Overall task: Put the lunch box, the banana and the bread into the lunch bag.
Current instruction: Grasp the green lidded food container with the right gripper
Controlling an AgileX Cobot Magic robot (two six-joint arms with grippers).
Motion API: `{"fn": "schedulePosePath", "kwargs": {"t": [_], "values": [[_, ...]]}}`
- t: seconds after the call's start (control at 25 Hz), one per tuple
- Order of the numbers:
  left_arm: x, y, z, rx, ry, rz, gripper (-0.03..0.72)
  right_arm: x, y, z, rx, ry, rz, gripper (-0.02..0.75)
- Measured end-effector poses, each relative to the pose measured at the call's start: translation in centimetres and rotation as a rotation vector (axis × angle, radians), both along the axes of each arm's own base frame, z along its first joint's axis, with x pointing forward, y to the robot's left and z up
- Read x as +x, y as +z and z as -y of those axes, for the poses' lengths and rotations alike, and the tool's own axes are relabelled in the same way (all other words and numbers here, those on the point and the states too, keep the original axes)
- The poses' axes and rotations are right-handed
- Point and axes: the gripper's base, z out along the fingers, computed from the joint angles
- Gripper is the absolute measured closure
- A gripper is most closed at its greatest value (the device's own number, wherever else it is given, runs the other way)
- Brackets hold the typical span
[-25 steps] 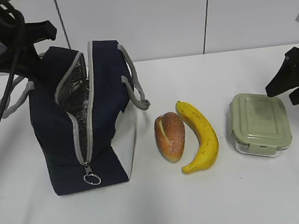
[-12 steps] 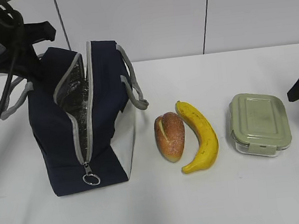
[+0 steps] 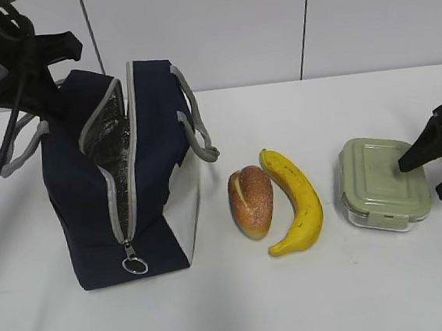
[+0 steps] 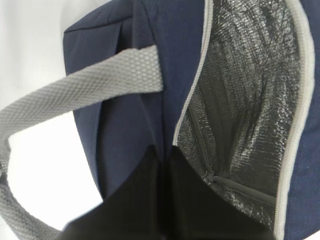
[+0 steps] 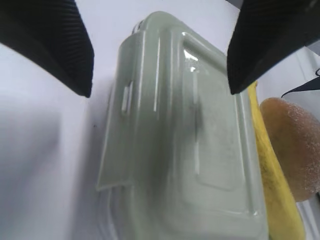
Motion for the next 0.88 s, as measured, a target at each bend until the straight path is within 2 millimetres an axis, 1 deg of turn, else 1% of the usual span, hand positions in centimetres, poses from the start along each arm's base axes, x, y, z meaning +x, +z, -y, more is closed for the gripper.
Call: {"fn": "schedulePosePath", "kwargs": {"t": [0.12, 0.32, 0.56, 0.72, 0.88], "values": [[0.0, 0.0, 0.0, 0.0, 0.0, 0.0, 0.687, 0.1, -0.4, 0.2, 0.01, -0.002, 0.001, 0.092], [0.0, 0.0, 0.0, 0.0, 0.0, 0.001, 0.687, 0.4, -1.3, 0.0, 0.044, 0.011, 0.019, 0.09], [0.0, 0.0, 0.0, -0.001, 0.001, 0.003, 0.687, 0.9, -2.4, -0.2, 0.088, 0.042, 0.071, 0.11], [0.0, 0.0, 0.0, -0.001, 0.001, 0.003, 0.687, 1.0, -3.3, -0.2, 0.102, 0.052, 0.067, 0.115], [0.0, 0.0, 0.0, -0.001, 0.001, 0.003, 0.687, 1.1, -3.8, -0.3, 0.119, 0.061, 0.086, 0.143]]}}
